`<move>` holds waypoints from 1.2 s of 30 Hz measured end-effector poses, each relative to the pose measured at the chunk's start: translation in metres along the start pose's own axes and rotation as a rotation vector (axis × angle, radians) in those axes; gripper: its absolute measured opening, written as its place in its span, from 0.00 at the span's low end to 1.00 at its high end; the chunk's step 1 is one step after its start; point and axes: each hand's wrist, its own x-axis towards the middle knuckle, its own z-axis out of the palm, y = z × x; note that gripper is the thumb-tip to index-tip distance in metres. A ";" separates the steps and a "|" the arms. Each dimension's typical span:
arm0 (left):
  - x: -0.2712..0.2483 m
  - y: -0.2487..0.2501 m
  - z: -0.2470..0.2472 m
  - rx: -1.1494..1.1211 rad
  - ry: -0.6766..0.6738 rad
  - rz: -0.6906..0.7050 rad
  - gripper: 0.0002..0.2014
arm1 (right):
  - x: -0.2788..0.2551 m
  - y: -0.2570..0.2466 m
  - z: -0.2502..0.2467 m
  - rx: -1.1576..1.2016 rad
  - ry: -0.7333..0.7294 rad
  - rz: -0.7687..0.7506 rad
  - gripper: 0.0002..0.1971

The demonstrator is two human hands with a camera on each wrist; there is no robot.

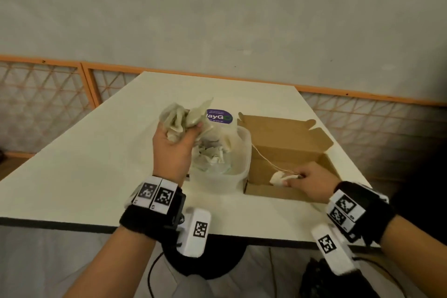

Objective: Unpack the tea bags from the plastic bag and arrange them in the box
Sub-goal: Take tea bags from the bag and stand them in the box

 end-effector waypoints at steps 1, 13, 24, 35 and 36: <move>0.003 -0.001 0.002 0.040 0.026 0.015 0.21 | -0.003 0.002 0.004 0.016 0.004 -0.008 0.07; 0.035 0.006 0.010 -0.260 0.081 -0.183 0.13 | -0.060 0.014 0.003 0.122 -0.125 -0.157 0.07; -0.072 -0.001 0.038 -0.425 -0.384 -0.615 0.25 | -0.070 0.005 -0.039 0.568 -0.011 -0.185 0.08; -0.099 -0.012 0.068 -0.302 -0.314 -0.610 0.23 | -0.068 -0.008 -0.023 0.857 -0.231 -0.365 0.08; -0.098 -0.011 0.071 -0.278 -0.332 -0.598 0.23 | -0.066 -0.011 -0.021 0.833 -0.192 -0.352 0.07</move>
